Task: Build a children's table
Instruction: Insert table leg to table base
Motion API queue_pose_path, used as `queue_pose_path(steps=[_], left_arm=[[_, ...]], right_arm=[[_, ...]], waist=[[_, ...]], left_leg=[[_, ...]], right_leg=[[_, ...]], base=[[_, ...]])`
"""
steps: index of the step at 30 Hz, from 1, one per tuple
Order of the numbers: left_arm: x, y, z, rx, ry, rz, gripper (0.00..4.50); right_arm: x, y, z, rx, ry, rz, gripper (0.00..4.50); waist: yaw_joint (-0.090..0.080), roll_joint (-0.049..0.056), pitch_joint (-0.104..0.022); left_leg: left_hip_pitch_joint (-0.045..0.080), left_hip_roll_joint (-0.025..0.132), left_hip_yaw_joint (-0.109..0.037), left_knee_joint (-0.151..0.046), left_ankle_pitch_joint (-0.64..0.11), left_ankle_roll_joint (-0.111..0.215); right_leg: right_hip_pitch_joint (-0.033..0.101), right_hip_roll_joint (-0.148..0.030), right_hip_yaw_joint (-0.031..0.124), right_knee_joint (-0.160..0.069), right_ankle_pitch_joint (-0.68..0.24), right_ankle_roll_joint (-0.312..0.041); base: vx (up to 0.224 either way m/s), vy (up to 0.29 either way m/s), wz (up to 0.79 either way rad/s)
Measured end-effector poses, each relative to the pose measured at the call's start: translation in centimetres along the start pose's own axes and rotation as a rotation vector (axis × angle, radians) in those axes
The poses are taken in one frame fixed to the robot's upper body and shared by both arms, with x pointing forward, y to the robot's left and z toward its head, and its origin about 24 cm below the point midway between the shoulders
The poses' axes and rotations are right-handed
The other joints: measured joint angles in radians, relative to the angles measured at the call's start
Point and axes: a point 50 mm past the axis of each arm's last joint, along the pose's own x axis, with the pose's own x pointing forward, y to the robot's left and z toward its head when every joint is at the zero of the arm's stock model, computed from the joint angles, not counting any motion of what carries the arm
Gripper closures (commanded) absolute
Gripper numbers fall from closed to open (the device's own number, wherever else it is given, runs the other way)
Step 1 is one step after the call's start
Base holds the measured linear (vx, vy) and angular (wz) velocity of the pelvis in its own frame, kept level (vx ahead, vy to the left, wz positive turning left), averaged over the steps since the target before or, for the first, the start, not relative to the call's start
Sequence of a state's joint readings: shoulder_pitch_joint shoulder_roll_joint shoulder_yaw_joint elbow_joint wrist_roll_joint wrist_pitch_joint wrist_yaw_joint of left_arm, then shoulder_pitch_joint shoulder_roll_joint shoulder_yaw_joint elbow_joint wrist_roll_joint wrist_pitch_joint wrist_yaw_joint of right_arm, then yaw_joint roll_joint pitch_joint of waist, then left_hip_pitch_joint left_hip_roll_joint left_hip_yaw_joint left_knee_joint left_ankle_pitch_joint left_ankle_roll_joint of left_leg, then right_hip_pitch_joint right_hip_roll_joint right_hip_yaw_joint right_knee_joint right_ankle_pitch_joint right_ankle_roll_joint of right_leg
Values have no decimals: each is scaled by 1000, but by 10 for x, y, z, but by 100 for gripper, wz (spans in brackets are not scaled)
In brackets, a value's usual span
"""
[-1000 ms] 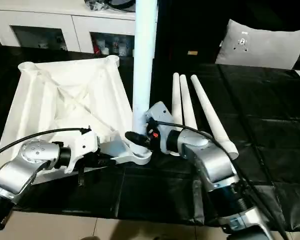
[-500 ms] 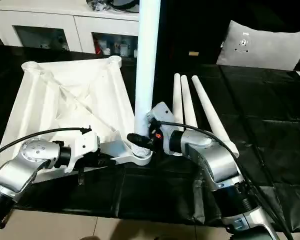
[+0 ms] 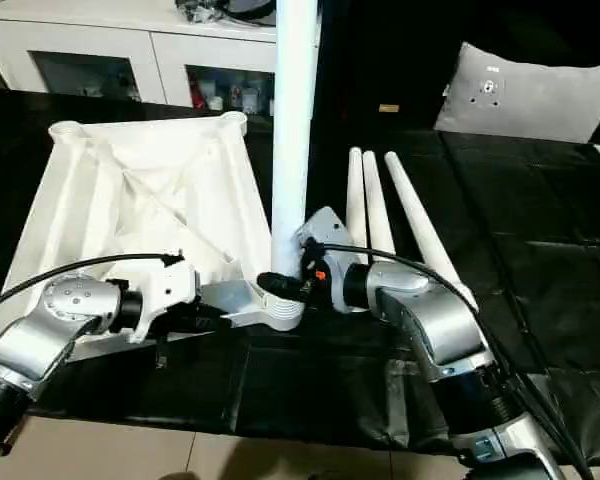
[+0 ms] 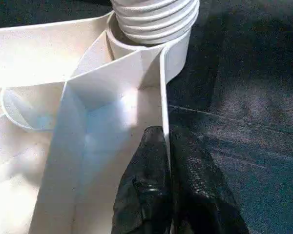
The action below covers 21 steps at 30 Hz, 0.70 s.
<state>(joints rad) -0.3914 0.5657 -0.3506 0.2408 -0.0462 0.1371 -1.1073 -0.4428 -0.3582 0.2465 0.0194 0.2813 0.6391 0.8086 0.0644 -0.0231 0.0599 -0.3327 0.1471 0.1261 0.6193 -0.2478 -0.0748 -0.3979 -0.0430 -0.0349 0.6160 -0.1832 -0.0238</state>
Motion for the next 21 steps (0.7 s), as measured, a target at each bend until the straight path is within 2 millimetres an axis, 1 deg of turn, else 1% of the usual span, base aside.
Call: queue_pose_path(steps=[8,14,18,21], left_arm=[[0,0,0,6,-3,-5,450],[-1,0,1,3,-3,-10,450],[-1,0,1,3,-4,-12,450],[0,-1,1,3,-6,-16,450]], right_arm=[[3,-2,-2,7,-22,-8,261],[4,-4,-6,50,-45,-10,261],[1,-4,-11,94,-80,-15,261],[0,-4,-19,147,-119,-23,261]], waist=[[0,0,0],[-1,1,0],[0,2,0],[3,3,-1]], left_leg=[[0,4,1,0,1,-2],[0,5,1,0,1,-2],[0,5,1,0,1,-2],[0,5,1,0,1,-2]], right_leg=[[1,0,-5,0,-1,-2],[1,0,-5,0,-1,-3],[1,0,-6,0,-2,-3],[2,0,-6,0,-2,-4]], base=[[0,0,0],[0,0,0],[0,0,0],[0,0,0]])
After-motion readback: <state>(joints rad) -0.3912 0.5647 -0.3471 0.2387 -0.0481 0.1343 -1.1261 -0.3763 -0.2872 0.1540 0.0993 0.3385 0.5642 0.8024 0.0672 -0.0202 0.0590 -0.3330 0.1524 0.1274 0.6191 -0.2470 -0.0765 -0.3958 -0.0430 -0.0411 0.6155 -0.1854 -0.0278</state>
